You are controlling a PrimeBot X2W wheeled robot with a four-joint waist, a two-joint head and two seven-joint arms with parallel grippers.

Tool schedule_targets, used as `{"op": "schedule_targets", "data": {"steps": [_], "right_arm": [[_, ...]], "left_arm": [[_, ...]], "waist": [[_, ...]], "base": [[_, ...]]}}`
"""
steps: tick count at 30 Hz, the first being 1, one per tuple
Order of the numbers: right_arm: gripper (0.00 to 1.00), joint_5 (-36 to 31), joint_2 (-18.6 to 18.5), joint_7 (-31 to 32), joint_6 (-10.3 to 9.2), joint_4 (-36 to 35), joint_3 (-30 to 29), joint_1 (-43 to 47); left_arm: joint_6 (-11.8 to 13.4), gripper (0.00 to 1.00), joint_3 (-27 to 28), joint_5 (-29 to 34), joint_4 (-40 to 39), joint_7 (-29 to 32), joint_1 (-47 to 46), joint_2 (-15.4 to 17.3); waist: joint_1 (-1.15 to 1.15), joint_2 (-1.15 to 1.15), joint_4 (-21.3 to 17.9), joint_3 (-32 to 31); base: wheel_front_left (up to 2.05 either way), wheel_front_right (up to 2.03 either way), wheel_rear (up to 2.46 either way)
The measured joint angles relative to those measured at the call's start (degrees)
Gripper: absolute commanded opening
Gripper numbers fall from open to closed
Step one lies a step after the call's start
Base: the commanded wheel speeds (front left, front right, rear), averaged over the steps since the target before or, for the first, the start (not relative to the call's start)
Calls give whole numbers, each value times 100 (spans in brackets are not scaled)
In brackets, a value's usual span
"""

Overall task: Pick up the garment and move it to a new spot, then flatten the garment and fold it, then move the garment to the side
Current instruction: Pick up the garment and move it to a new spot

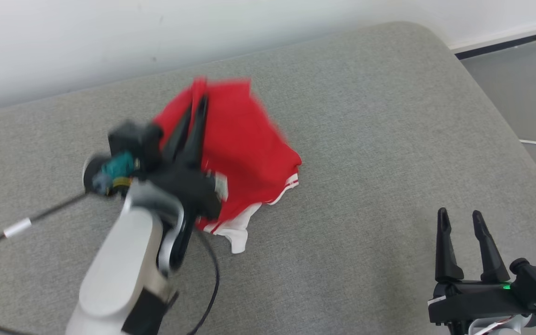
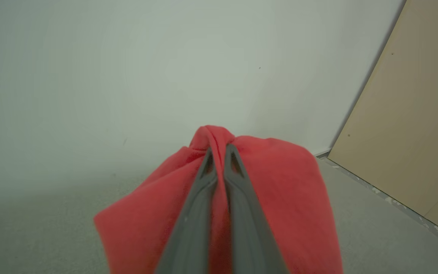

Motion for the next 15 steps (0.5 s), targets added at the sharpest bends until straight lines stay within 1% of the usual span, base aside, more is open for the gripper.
{"op": "schedule_targets", "data": {"steps": [2, 6, 7, 8, 12, 15], "right_arm": [[100, -35, 3, 0, 0, 14, 49, -4], [100, -109, 2, 0, 0, 44, 58, -4], [100, -138, 3, 0, 0, 52, 55, -3], [100, -170, 2, 0, 0, 56, 53, -2], [100, -259, 3, 0, 0, 51, 5, 37], [100, -297, 3, 0, 0, 35, -3, 112]], "left_arm": [[44, 0, 32, -10, 271, -135, 333, 71], [47, 0, -53, 16, 789, -313, 800, 191], [41, 36, -91, 23, 872, -363, 860, 188], [34, 99, -124, 42, 912, -422, 892, 177], [-15, 100, -233, 91, 873, -734, 901, 103], [-12, 100, -223, 111, 655, -894, 844, 66]], "waist": [[0, 0, 49, -3], [0, 0, 178, -36], [0, 0, 217, -48], [0, 0, 259, -63], [0, 0, 459, -147], [0, 0, 634, -228]], "base": [[0, 0, 0], [0, 0, 0], [0, 0, 0], [0, 0, 0], [0, 0, 0], [0, 0, 0]]}}
